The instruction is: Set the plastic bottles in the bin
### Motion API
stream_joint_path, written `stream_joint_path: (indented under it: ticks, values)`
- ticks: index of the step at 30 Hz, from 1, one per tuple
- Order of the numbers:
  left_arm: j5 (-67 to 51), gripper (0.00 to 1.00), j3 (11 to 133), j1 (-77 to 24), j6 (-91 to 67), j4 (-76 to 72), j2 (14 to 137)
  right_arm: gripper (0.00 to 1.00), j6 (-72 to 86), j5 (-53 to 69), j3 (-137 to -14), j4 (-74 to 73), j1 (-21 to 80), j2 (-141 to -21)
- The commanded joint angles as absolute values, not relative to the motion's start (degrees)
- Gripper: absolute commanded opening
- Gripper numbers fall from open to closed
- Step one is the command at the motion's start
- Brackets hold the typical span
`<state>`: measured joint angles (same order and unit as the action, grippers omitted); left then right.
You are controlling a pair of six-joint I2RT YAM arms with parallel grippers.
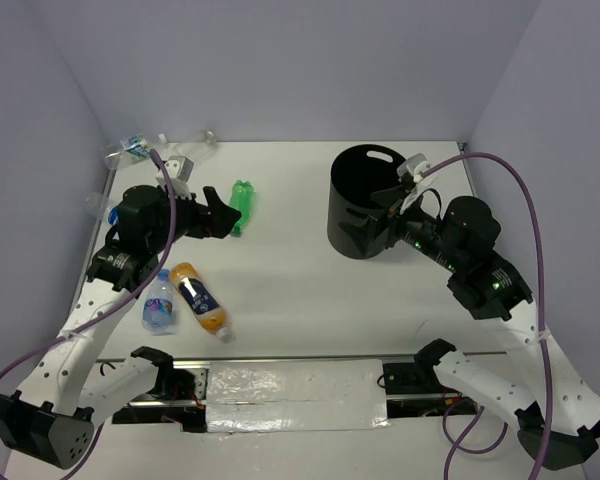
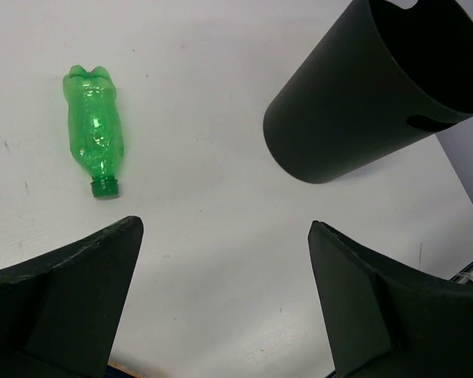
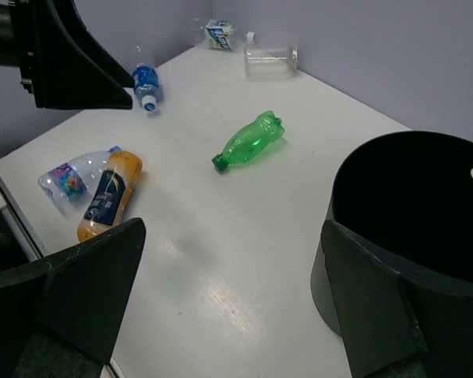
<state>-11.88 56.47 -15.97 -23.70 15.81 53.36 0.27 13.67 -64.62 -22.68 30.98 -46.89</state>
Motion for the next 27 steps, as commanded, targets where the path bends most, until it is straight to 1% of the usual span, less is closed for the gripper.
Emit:
stream_joint_path:
  ticks: [1, 3, 4, 6, 8, 9, 10, 15, 16, 17, 18, 19, 20, 21, 22, 24, 25, 27]
  values:
    - [-12.57, 0.99, 56.43, -15.47, -21.97, 12.30, 52.91, 1.00, 1.76, 11.95, -63.55, -18.90, 31.38, -47.99]
    - [-12.39, 0.99, 55.55, -15.38, -22.06, 12.31, 51.60, 1.00, 0.89, 12.56, -63.89, -18.28, 31.38, -49.39]
    - [-12.31, 0.99, 55.02, -15.47, -22.15, 12.22, 50.46, 1.00, -0.34, 15.27, -64.85, -18.46, 31.29, -50.79]
    - [-12.04, 0.99, 53.44, -15.47, -22.24, 12.22, 49.05, 1.00, -7.53, 20.36, -66.35, -20.03, 31.38, -52.72]
    - [-11.69, 0.99, 51.78, -15.38, -21.89, 12.65, 46.85, 1.00, -12.55, 27.74, -70.03, -23.19, 32.07, -57.02]
    - [-10.82, 0.99, 51.07, -15.38, -21.88, 12.66, 45.98, 1.00, -12.92, 27.60, -71.61, -24.07, 33.04, -58.87]
    - [-10.11, 0.99, 50.54, -15.38, -21.88, 12.66, 44.14, 1.00, -13.44, 26.73, -75.89, -26.52, 35.74, -63.67]
    - [-5.63, 0.99, 47.20, -15.38, -21.71, 11.60, 38.33, 0.98, -11.34, 14.44, -88.05, -29.53, 43.84, -79.25]
    - [-4.06, 1.00, 46.76, -15.38, -21.71, 11.51, 36.84, 0.97, -10.29, 12.24, -92.42, -30.49, 44.99, -85.19]
    - [-3.09, 0.99, 46.58, -15.38, -21.53, 11.60, 36.22, 0.97, -9.33, 8.91, -95.07, -31.19, 46.83, -88.65]
    - [-2.29, 1.00, 46.32, -15.29, -21.53, 11.51, 35.60, 0.97, -8.19, 7.66, -97.97, -32.07, 47.37, -91.99]
    - [-0.63, 0.99, 46.06, -15.21, -21.45, 11.51, 34.38, 0.97, -4.52, 6.25, -104.61, -34.26, 47.63, -99.24]
    - [-0.27, 1.00, 45.53, -15.12, -21.27, 11.51, 33.23, 0.97, -1.79, 1.89, -111.99, -35.15, 47.72, -103.23]
    - [-0.26, 0.99, 45.35, -15.03, -21.18, 11.69, 33.22, 0.97, 0.68, -0.16, -112.06, -36.11, 47.72, -106.84]
    - [2.26, 0.99, 44.92, -14.94, -21.09, 11.78, 32.09, 0.97, 6.01, -4.09, -119.28, -37.78, 47.72, -113.92]
    - [3.60, 0.99, 44.47, -14.77, -20.66, 11.86, 30.94, 0.98, 9.83, -8.60, -126.53, -39.63, 47.81, -120.73]
    - [4.73, 0.99, 44.47, -14.68, -20.22, 11.87, 30.07, 1.00, 13.15, -12.01, -132.13, -40.77, 47.73, -126.24]
    - [5.36, 0.99, 44.38, -14.50, -19.95, 11.78, 29.45, 1.00, 15.63, -13.09, -135.25, -40.78, 47.72, -130.06]
